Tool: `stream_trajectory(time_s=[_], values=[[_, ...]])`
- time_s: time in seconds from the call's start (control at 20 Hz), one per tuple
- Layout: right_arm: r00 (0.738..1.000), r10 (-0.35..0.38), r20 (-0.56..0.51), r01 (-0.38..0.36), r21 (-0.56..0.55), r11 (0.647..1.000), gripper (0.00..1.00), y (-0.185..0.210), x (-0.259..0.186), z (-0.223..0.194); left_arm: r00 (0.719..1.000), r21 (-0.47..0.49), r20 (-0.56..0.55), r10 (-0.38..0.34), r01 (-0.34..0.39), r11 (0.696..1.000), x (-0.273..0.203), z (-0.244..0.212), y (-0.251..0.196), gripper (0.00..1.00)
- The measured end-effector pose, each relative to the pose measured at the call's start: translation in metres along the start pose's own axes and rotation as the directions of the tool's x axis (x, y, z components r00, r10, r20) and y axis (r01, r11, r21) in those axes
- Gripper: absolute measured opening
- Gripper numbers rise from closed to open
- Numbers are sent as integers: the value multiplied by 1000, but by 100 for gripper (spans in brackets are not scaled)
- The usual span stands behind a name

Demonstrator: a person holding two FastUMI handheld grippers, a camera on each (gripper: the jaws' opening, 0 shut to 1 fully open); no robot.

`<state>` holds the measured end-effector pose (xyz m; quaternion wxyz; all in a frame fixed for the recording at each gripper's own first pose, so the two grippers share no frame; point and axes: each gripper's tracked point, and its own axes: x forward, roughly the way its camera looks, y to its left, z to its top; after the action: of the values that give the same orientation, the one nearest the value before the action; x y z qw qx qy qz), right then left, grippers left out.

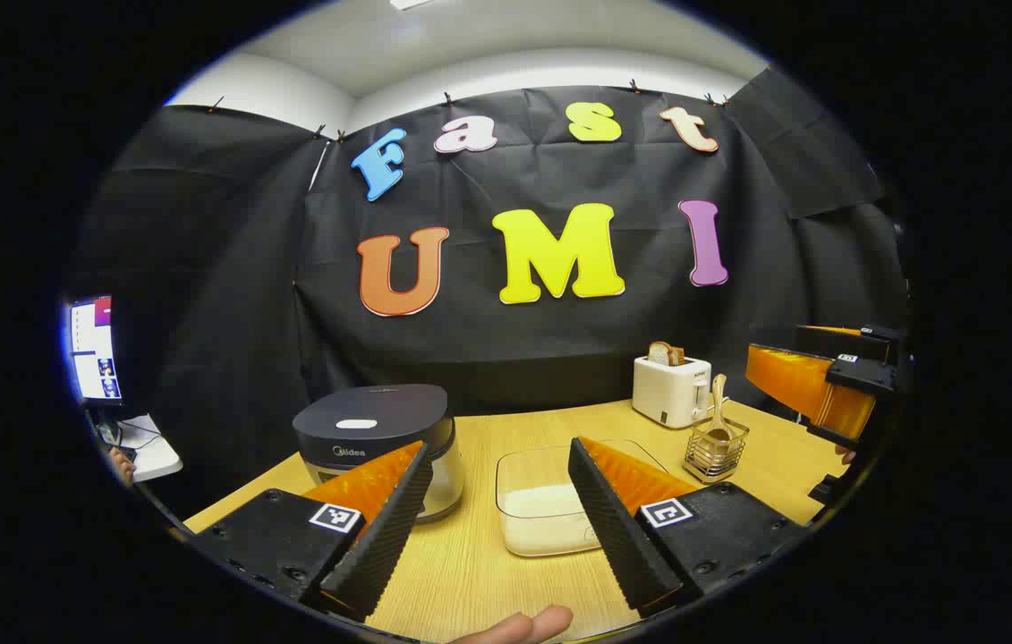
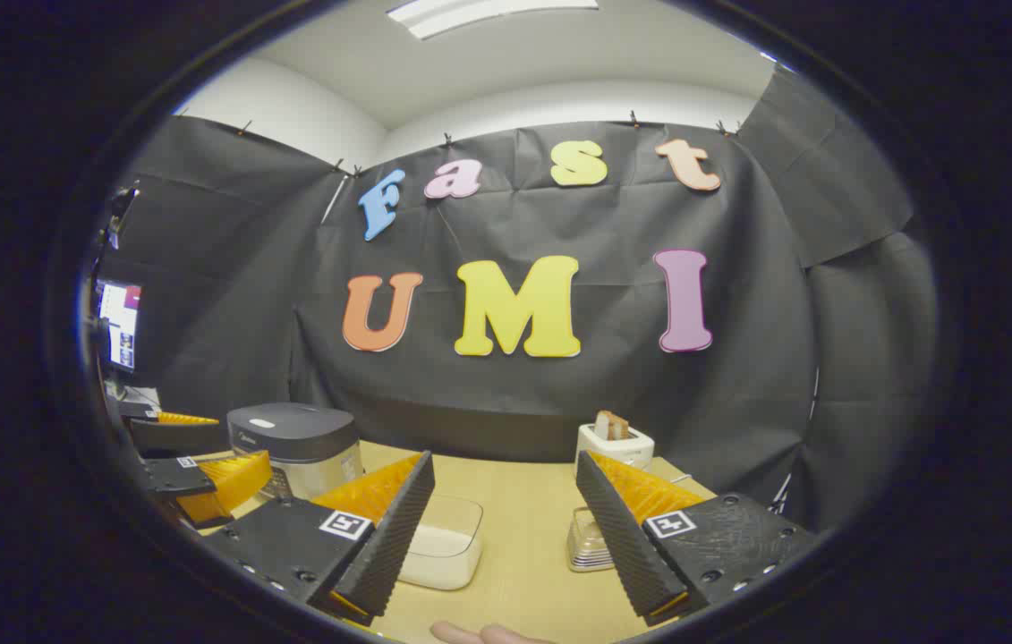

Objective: Close the left gripper, press the button to open the rice cooker; take a wooden spoon from the chopstick holder with the right hand, scoop a spoonful of rice and pour it into the rice cooker, then put the wooden spoon back into the chopstick holder.

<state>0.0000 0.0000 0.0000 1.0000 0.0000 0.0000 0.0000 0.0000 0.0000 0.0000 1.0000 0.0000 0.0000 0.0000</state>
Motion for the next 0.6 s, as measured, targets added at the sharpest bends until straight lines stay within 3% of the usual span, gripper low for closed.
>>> stream_trajectory(time_s=[0.25, 0.4, 0.6], values=[[1000, 15, 8, -14, -25, 1000, 97, -2, -3, -3, 999, -19, -9, 37, -37, 999, 4, -3, 14, 98], [999, 39, 8, -39, -25, 999, 94, -6, -4, -6, 998, -30, -25, 55, -56, 998, 7, -7, 16, 98], [998, 56, 8, -56, -22, 998, 95, -25, -5, -13, 996, 26, -28, 86, -86, 996, 13, -10, 26, 97]])
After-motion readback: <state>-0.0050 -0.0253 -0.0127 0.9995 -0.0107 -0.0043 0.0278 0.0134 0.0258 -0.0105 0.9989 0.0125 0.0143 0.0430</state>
